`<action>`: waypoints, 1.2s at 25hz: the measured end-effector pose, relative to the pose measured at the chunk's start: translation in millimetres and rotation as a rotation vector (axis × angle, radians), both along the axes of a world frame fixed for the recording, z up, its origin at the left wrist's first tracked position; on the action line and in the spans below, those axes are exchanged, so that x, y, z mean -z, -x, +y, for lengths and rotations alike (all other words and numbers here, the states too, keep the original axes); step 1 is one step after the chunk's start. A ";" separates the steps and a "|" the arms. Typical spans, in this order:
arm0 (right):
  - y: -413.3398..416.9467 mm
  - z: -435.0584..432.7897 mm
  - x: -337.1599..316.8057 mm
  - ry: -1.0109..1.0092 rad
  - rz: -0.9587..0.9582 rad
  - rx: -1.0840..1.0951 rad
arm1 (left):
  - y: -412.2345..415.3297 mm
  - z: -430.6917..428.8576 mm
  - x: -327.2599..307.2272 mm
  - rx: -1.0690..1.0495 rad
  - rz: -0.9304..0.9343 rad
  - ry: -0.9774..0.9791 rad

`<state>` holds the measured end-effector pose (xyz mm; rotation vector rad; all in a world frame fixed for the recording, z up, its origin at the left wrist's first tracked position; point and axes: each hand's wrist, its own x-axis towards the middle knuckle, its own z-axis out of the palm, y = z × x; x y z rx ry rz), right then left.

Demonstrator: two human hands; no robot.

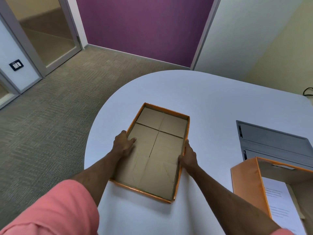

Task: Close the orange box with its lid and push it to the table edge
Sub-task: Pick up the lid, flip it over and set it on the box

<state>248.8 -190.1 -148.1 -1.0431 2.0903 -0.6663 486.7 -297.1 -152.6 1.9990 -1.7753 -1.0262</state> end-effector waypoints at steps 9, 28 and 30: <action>52.6 20.8 -94.5 0.212 -0.126 -0.026 | 22.9 21.7 -88.2 -0.147 0.147 0.094; 291.0 212.0 -187.6 0.362 -0.139 0.045 | 251.3 192.2 -221.5 0.154 0.380 0.347; 304.2 232.2 -187.4 0.377 -0.160 0.059 | 270.8 209.2 -228.2 0.155 0.366 0.376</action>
